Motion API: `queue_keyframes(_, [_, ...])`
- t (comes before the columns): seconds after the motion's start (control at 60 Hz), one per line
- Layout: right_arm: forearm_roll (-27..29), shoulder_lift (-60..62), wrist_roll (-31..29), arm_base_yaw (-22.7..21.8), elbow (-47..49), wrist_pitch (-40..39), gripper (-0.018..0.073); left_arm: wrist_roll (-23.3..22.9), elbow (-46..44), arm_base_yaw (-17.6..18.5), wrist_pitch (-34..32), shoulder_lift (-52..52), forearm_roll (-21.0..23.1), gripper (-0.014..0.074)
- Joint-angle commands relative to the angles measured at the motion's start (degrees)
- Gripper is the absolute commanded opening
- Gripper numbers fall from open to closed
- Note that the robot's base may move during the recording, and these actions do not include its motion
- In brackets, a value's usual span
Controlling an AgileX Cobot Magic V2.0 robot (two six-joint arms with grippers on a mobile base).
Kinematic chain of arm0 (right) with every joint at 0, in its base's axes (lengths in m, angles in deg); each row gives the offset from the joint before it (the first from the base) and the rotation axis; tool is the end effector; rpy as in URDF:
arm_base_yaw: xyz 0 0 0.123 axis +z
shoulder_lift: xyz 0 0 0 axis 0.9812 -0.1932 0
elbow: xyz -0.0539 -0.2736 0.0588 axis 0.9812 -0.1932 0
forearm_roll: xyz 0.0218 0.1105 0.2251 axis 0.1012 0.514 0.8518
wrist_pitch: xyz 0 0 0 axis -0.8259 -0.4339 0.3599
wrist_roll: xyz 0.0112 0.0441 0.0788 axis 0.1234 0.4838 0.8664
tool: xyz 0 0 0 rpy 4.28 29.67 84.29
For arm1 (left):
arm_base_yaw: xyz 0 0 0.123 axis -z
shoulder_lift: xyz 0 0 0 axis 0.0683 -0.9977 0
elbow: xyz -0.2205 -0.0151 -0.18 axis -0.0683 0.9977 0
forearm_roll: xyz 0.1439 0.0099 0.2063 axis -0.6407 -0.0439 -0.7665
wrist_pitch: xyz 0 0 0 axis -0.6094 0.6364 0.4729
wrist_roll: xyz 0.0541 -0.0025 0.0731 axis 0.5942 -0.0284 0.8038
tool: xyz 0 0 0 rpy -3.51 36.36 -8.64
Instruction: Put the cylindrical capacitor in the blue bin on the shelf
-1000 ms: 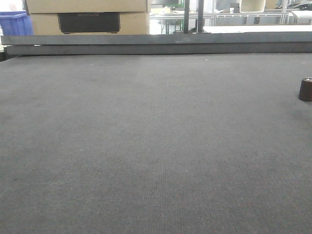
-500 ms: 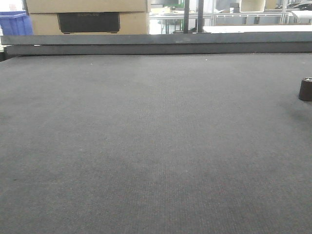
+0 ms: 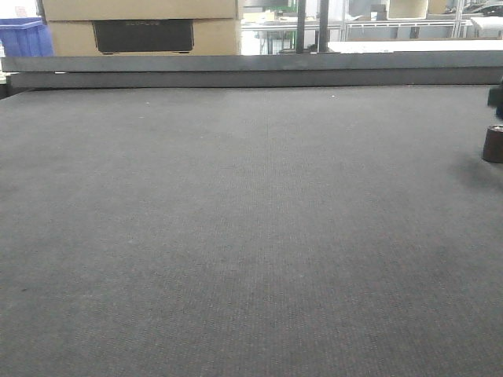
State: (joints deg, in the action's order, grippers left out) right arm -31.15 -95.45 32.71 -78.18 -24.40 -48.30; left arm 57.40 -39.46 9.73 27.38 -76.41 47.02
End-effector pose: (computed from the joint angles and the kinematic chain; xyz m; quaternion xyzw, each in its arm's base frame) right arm 0.3123 -0.0112 0.1673 0.0602 0.7711 -0.0495 0.6320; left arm 0.1018 -0.0101 0.3595 0.0401 0.7589 -0.0299 0.6493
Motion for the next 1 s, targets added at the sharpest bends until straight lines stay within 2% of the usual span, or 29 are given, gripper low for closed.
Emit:
queue_keyframes(0.0, [-1.71, -3.58, 0.07, -0.3, 3.24, -2.35, 0.0547, 0.0, -0.46, 0.09, -0.77, -0.04, 0.04, 0.0601])
queue_keyframes(0.35, [-1.22, -13.27, 0.07, -1.79, 12.51, 0.09, 0.0547, 0.0, -0.46, 0.09, -0.77, -0.04, 0.04, 0.0601])
queue_keyframes(0.633, [-1.22, -16.45, 0.07, -1.79, 13.72, 1.76, 0.0525, 0.0, -0.46, 0.11, -0.53, -0.08, 0.04, 0.0601])
queue_keyframes(0.733, [-1.22, -16.45, 0.07, -1.79, 13.72, 1.38, 0.0398, 0.0, -0.46, 0.11, -0.53, -0.08, 0.04, 0.0601])
queue_keyframes(0.983, [-1.22, -16.33, 0.07, -1.79, 13.72, 1.33, -0.0037, 0.0, 0.01, 0.11, -0.67, -0.08, -1.15, 0.0601])
